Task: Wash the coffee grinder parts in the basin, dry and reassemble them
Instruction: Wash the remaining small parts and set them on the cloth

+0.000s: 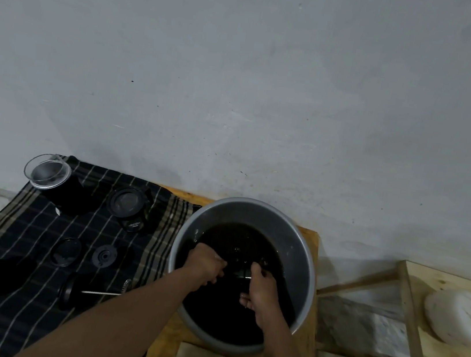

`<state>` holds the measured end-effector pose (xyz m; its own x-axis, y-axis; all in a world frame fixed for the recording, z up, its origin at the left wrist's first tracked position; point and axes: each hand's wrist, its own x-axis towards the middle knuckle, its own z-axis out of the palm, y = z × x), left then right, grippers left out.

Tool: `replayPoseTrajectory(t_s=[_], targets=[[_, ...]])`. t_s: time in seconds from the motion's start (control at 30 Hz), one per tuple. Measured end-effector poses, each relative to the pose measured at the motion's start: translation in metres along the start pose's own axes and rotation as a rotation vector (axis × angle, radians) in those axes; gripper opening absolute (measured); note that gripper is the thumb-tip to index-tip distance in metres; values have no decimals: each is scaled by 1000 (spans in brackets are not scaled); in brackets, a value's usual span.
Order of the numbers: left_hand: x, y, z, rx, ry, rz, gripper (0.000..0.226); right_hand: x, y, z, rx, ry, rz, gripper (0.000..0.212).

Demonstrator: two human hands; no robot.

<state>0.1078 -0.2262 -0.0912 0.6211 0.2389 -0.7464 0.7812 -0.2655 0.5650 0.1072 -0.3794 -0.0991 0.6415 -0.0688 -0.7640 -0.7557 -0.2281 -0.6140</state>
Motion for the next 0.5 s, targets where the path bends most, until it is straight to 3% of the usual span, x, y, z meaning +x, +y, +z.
replayPoseTrajectory(t_s=[0.07, 0.17, 0.27, 0.33, 0.5], targets=[[-4, -2, 0, -5, -28, -12, 4, 1, 0, -1, -10, 57, -10, 36], [-10, -1, 4, 3, -162, -24, 22, -2, -4, -1, -17, 140, -2, 48], [-18, 3, 12, -176, -316, 16, 35, -9, -10, -4, 26, 58, 147, 62], [-18, 5, 17, -240, -320, 27, 44, -14, -13, -3, 17, -34, 199, 70], [-8, 7, 21, -160, -307, -84, 65, -12, -5, 5, -46, -145, -97, 39]])
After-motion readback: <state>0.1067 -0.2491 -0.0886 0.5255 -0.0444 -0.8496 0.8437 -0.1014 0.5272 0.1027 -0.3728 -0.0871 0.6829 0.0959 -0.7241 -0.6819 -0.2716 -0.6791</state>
